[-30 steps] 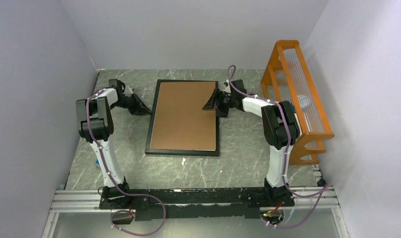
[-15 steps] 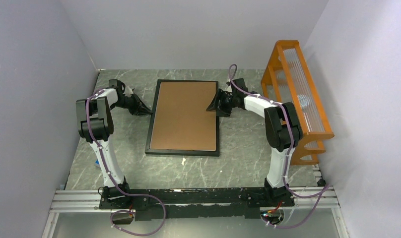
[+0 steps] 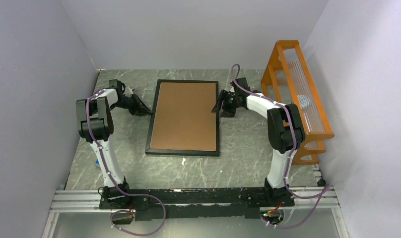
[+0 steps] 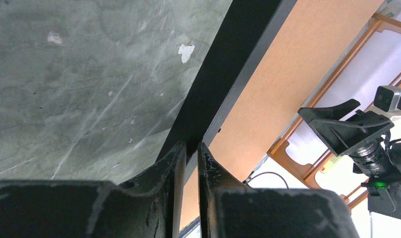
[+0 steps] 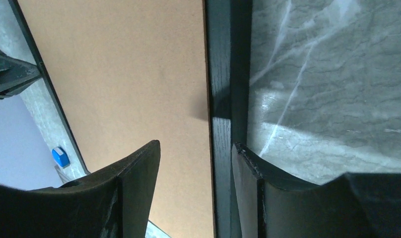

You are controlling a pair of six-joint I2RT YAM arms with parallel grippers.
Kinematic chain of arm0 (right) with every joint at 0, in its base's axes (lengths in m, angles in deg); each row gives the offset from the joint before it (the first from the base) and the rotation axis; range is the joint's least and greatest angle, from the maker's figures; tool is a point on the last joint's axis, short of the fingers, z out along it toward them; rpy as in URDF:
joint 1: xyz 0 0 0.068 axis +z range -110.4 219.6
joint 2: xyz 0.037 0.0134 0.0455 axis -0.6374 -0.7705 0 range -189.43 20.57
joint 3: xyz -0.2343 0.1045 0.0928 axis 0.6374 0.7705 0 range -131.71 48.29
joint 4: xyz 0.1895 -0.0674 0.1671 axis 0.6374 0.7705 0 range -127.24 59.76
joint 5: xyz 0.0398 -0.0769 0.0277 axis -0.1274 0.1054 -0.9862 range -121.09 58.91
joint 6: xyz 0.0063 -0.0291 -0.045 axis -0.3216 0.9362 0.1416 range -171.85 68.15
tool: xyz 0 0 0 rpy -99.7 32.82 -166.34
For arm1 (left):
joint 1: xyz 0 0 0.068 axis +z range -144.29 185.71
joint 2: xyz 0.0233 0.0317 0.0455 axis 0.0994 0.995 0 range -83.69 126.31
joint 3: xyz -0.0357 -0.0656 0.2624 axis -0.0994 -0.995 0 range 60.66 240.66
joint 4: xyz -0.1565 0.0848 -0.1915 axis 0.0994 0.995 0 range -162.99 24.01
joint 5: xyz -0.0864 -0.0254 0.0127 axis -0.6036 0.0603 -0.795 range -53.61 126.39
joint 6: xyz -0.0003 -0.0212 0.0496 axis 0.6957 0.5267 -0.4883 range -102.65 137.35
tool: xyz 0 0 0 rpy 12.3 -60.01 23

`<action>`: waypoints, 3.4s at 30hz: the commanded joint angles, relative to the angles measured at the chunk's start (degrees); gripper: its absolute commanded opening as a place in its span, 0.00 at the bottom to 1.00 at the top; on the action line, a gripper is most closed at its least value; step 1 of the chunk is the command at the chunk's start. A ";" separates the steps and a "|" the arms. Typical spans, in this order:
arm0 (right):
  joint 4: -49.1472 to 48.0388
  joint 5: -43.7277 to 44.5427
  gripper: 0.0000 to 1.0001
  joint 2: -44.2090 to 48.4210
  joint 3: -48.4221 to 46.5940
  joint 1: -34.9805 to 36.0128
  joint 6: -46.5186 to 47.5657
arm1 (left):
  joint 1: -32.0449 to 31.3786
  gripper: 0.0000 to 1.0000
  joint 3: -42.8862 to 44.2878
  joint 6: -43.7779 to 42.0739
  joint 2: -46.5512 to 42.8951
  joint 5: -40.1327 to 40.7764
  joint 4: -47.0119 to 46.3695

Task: Put the photo into the frame
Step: Place the photo frame item in the photo frame, then move the photo frame to the center of the board.

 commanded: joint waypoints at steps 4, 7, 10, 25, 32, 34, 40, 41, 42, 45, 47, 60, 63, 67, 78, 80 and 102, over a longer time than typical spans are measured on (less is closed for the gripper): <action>-2.90 -5.05 0.55 -0.14 -1.34 0.49 -0.04 | -0.48 0.20 -1.68 -0.47 -1.81 -0.28 0.54; -2.51 -5.17 0.53 -0.97 -1.65 0.58 -0.31 | -0.48 0.20 -1.98 -0.47 -1.75 -0.36 0.44; -1.88 -5.06 0.53 -2.05 -2.11 0.73 -0.46 | -0.49 0.21 -2.24 -0.69 -1.59 -0.45 0.44; -22.32 -13.22 0.49 -1.18 4.87 1.19 -3.05 | -1.41 0.21 -3.04 -0.91 -0.97 -0.13 0.79; -18.90 -9.25 0.52 0.30 5.12 1.71 -1.58 | -1.43 0.22 -3.02 -1.16 -1.76 0.95 1.49; -12.48 -2.40 0.63 3.43 5.05 1.97 -0.75 | -1.44 0.23 -2.81 -1.50 -2.74 3.07 2.13; -5.64 6.65 0.66 6.50 2.33 1.97 0.26 | -1.39 0.29 -2.45 -1.22 -3.60 4.52 2.33; -5.38 6.50 0.64 6.35 1.96 1.95 0.22 | -1.43 0.30 -2.33 -1.18 -3.41 4.28 2.33; -4.99 6.26 0.62 6.04 1.53 1.97 0.08 | -1.44 0.31 -2.19 -1.10 -3.28 4.10 2.36; -4.90 5.32 0.53 5.23 1.22 2.19 -0.83 | -1.44 0.33 -2.38 -0.85 -2.96 3.25 2.08; -5.22 5.23 0.48 5.11 1.45 2.50 -1.29 | -1.44 0.33 -2.73 -0.84 -2.98 2.73 1.85; -7.95 0.62 0.39 4.03 2.31 4.15 -7.86 | -6.07 0.27 -10.78 2.55 -6.94 -0.57 -3.50; -6.98 -1.05 0.33 1.78 1.90 4.36 -7.96 | -8.20 0.24 -13.05 3.48 -8.49 0.87 -4.56; -5.47 -0.41 0.28 -1.35 2.11 4.22 -7.21 | -8.58 0.22 -16.10 5.18 -11.11 1.89 -6.54; 0.67 8.01 0.31 -0.64 -3.08 4.18 0.27 | -8.62 0.35 -14.84 0.89 -13.20 5.20 -5.19; 1.83 8.66 0.32 -1.07 -6.13 4.25 1.51 | -8.57 0.37 -14.18 1.10 -12.65 3.31 -6.56; 6.45 9.96 0.45 -8.52 -19.58 15.65 3.55 | -15.69 0.04 -17.19 -0.94 -6.85 -7.22 -13.83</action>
